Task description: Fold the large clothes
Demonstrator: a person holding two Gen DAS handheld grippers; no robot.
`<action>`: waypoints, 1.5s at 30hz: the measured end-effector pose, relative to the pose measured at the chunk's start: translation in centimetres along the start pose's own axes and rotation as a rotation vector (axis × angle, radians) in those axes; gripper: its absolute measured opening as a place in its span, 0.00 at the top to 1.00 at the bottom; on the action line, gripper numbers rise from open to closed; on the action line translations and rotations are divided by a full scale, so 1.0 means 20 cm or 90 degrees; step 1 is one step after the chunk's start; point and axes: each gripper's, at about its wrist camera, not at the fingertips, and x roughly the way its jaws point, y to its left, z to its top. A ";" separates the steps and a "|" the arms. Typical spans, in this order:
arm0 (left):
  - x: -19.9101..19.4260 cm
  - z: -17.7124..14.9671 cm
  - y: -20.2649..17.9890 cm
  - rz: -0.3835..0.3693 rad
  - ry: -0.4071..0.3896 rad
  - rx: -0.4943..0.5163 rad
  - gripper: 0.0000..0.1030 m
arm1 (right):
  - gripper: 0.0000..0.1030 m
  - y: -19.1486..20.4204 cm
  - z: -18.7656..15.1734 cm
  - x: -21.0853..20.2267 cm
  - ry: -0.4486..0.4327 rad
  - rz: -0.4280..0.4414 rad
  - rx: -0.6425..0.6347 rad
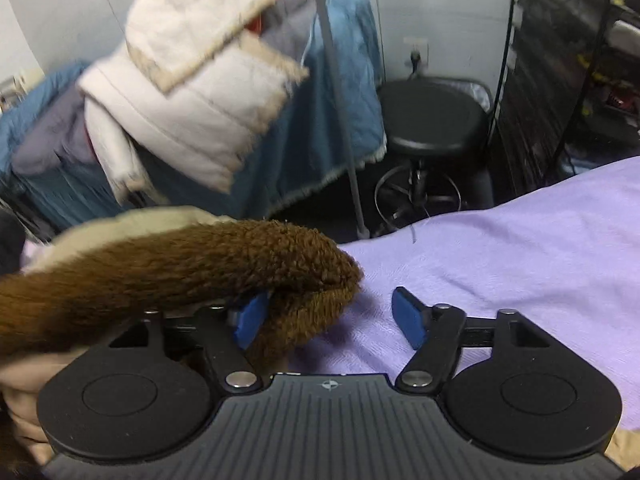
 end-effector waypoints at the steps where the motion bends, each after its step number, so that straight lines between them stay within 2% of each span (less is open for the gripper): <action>1: 0.02 0.02 -0.01 -0.001 0.004 0.006 0.00 | 0.54 0.00 0.01 0.02 -0.004 0.009 0.001; 2: 0.03 0.04 -0.01 -0.002 -0.002 0.012 0.00 | 0.79 0.01 0.03 0.01 -0.016 0.018 0.004; 3: 0.04 0.07 -0.02 -0.007 -0.014 0.015 0.00 | 0.87 0.02 0.05 0.00 -0.031 0.013 0.004; 5: 0.02 0.14 -0.01 -0.034 -0.036 0.012 0.00 | 0.90 0.04 0.13 -0.09 -0.080 0.001 0.003; 6: 0.00 0.18 0.00 -0.055 -0.047 -0.001 0.07 | 0.91 0.05 0.16 -0.17 -0.115 0.000 0.005; 7: -0.03 0.22 0.03 -0.080 -0.062 -0.026 0.12 | 0.91 0.06 0.20 -0.26 -0.163 0.000 0.013; 9: -0.08 0.29 0.07 -0.119 -0.091 -0.087 0.13 | 0.91 0.07 0.26 -0.47 -0.243 0.011 0.010; 11: -0.11 0.33 0.09 -0.156 -0.087 -0.144 0.13 | 0.91 0.09 0.26 -0.64 -0.307 0.002 -0.024; 12: -0.10 0.33 0.08 -0.151 -0.075 -0.146 0.13 | 0.91 0.08 0.25 -0.68 -0.317 0.009 -0.037; 15: -0.06 0.28 0.01 -0.125 -0.053 -0.096 0.13 | 0.91 0.00 0.18 -0.66 -0.272 -0.005 -0.032; 17: -0.09 0.23 0.03 -0.125 -0.056 -0.099 0.14 | 0.91 -0.06 0.13 -0.63 -0.233 -0.008 -0.026; 20: -0.21 0.15 0.10 -0.141 -0.099 -0.100 0.16 | 0.91 -0.09 0.04 -0.74 -0.254 0.022 -0.031; 22: -0.33 0.07 0.15 -0.150 -0.120 -0.103 0.19 | 0.91 -0.09 -0.06 -0.89 -0.279 0.047 -0.072; 24: -0.45 -0.05 0.25 -0.179 -0.119 -0.135 0.23 | 0.91 -0.08 -0.16 -1.03 -0.292 0.067 -0.117; 26: -0.56 -0.21 0.35 -0.175 -0.113 -0.153 0.23 | 0.92 -0.11 -0.31 -1.16 -0.291 0.075 -0.152; 27: -0.59 -0.28 0.39 -0.167 -0.111 -0.163 0.23 | 0.96 -0.13 -0.37 -1.21 -0.285 0.075 -0.160; 28: -0.60 -0.37 0.43 -0.155 -0.100 -0.171 0.23 | 0.98 -0.16 -0.45 -1.24 -0.275 0.077 -0.159; 30: -0.57 -0.53 0.48 -0.129 -0.047 -0.176 0.24 | 0.98 -0.19 -0.61 -1.30 -0.260 0.065 -0.183; 33: -0.50 -0.68 0.49 -0.144 0.022 -0.225 0.24 | 0.98 -0.19 -0.80 -1.26 -0.184 0.054 -0.223; 35: -0.52 -0.70 0.44 -0.155 0.025 -0.222 0.20 | 0.94 -0.21 -0.81 -1.20 -0.142 0.089 -0.161; 36: -0.54 -0.69 0.40 -0.154 0.017 -0.206 0.06 | 0.93 -0.20 -0.79 -1.18 -0.123 0.134 -0.114; 37: -0.57 -0.68 0.36 -0.153 0.007 -0.191 0.00 | 0.88 -0.19 -0.75 -1.15 -0.115 0.175 -0.066; 39: -0.63 -0.66 0.31 -0.152 -0.026 -0.176 0.00 | 0.35 -0.13 -0.64 -1.11 -0.121 0.236 0.005; 40: -0.67 -0.65 0.29 -0.155 -0.040 -0.164 0.00 | 0.30 -0.09 -0.58 -1.08 -0.130 0.255 0.031; 42: -0.72 -0.63 0.25 -0.155 -0.052 -0.133 0.00 | 0.31 0.00 -0.45 -1.01 -0.148 0.270 0.083; 43: -0.74 -0.63 0.24 -0.151 -0.055 -0.119 0.00 | 0.32 0.05 -0.37 -0.95 -0.136 0.276 0.107; 45: -0.78 -0.63 0.25 -0.144 -0.060 -0.100 0.00 | 0.32 0.16 -0.23 -0.84 -0.130 0.251 0.105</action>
